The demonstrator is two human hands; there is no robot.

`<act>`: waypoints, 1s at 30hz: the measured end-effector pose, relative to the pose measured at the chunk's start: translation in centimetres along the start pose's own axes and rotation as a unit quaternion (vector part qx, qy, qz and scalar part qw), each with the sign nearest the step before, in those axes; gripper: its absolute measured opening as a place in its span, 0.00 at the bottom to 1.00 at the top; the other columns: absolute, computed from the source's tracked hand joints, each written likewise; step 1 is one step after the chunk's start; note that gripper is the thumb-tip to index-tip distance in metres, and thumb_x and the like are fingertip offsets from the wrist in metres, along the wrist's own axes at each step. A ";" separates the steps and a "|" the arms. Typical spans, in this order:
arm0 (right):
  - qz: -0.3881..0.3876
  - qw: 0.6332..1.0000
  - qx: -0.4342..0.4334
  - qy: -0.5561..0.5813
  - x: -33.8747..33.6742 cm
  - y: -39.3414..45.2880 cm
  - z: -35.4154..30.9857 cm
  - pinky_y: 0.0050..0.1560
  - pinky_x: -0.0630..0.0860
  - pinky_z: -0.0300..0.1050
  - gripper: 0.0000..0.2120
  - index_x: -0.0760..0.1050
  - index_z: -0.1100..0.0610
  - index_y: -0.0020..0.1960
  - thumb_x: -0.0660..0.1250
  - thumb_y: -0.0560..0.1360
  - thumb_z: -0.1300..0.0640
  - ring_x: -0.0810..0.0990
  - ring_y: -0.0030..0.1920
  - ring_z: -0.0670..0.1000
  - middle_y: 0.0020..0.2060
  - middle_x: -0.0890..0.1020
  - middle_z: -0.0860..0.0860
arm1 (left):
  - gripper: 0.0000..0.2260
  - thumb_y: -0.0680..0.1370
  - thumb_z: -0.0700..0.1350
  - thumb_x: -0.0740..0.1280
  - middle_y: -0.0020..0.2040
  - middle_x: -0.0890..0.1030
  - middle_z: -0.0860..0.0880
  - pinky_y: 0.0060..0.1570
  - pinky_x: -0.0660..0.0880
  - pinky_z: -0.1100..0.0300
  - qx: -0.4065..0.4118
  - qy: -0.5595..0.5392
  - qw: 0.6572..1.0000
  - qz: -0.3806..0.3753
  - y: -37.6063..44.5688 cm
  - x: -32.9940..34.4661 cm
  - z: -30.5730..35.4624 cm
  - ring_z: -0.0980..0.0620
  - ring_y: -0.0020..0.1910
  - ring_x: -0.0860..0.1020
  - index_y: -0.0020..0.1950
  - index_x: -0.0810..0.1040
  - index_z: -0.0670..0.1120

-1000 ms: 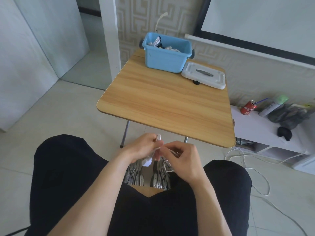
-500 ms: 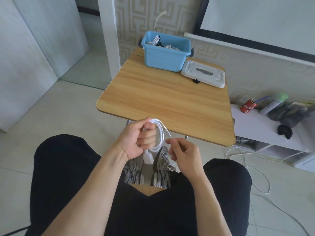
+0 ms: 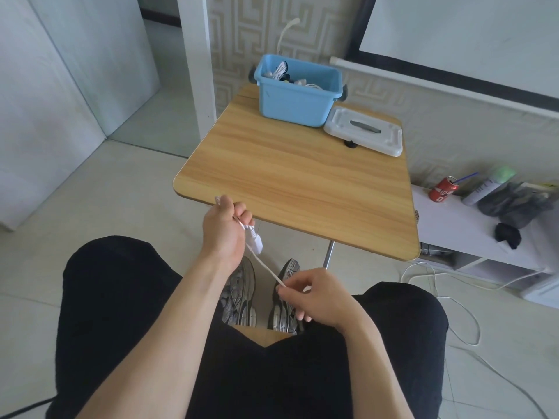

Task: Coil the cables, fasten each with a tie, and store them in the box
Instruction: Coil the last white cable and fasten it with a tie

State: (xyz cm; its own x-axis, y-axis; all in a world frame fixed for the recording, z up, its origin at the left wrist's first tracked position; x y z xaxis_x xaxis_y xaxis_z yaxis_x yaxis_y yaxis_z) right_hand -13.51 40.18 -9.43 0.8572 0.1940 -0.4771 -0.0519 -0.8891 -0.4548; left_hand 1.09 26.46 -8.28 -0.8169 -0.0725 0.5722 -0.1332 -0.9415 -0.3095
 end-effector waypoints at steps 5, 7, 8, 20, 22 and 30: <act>-0.037 0.999 -0.011 -0.001 0.1 -0.4 -1.0 0.44 0.84 0.53 0.07 0.86 0.46 0.46 0.69 0.79 0.48 0.83 0.34 0.53 0.34 0.85 0.51 | 0.17 0.86 0.46 0.54 0.29 0.73 0.53 0.40 0.70 0.54 0.106 0.320 0.941 0.007 -0.1 -0.8 -0.2 0.49 0.32 0.72 0.39 0.68 0.45; -0.017 0.999 -0.042 0.013 0.0 -0.7 -1.7 0.41 0.83 0.53 0.08 0.85 0.44 0.42 0.70 0.78 0.49 0.83 0.36 0.59 0.32 0.84 0.50 | 0.17 0.86 0.46 0.56 0.32 0.77 0.49 0.39 0.71 0.58 0.094 0.422 0.901 -0.027 -0.5 -0.4 -0.4 0.54 0.30 0.74 0.39 0.72 0.44; 0.017 0.998 -0.063 0.024 -0.4 -0.7 -2.0 0.39 0.82 0.50 0.07 0.85 0.44 0.42 0.70 0.78 0.50 0.82 0.34 0.57 0.31 0.84 0.48 | 0.16 0.86 0.46 0.56 0.33 0.78 0.49 0.38 0.71 0.62 0.071 0.461 0.883 -0.056 -0.6 -0.2 -0.8 0.58 0.29 0.75 0.40 0.73 0.43; 0.304 0.930 -0.078 0.190 -4.2 -1.3 -1.3 0.37 0.74 0.31 0.03 0.85 0.50 0.47 0.77 0.74 0.55 0.82 0.37 0.38 0.36 0.85 0.41 | 0.27 0.85 0.60 0.48 0.28 0.68 0.49 0.31 0.67 0.60 -0.247 0.384 0.799 -0.392 -5.5 3.1 -4.9 0.51 0.26 0.66 0.43 0.74 0.42; 0.312 0.925 -0.065 0.205 -4.3 -1.2 -0.9 0.35 0.75 0.37 0.04 0.83 0.50 0.47 0.77 0.74 0.53 0.80 0.35 0.43 0.36 0.85 0.44 | 0.22 0.85 0.56 0.52 0.26 0.61 0.51 0.27 0.63 0.61 -0.256 0.337 0.805 -0.415 -6.0 3.6 -4.9 0.53 0.24 0.60 0.39 0.71 0.45; 0.301 0.923 -0.087 0.222 -4.4 -1.0 -0.5 0.36 0.76 0.45 0.05 0.84 0.50 0.47 0.73 0.77 0.60 0.78 0.33 0.47 0.33 0.83 0.46 | 0.22 0.86 0.49 0.50 0.24 0.59 0.53 0.27 0.54 0.56 -0.239 0.201 0.902 -0.298 -3.2 2.6 -4.1 0.54 0.21 0.56 0.34 0.71 0.46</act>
State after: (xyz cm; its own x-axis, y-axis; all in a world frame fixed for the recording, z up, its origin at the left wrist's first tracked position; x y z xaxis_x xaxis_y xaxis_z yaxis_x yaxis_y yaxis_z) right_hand -16.99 40.04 -6.50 0.8277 -0.5115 -0.2311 -0.5372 -0.8412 -0.0620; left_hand -2.86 30.58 -8.92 -0.6450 0.6160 0.4522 -0.7641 -0.5179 -0.3845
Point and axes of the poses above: each hand's wrist, its own y-axis towards the middle knuckle, its own x-axis out of the palm, z = x × y, the point moved 6 cm from there along y, towards the middle knuckle
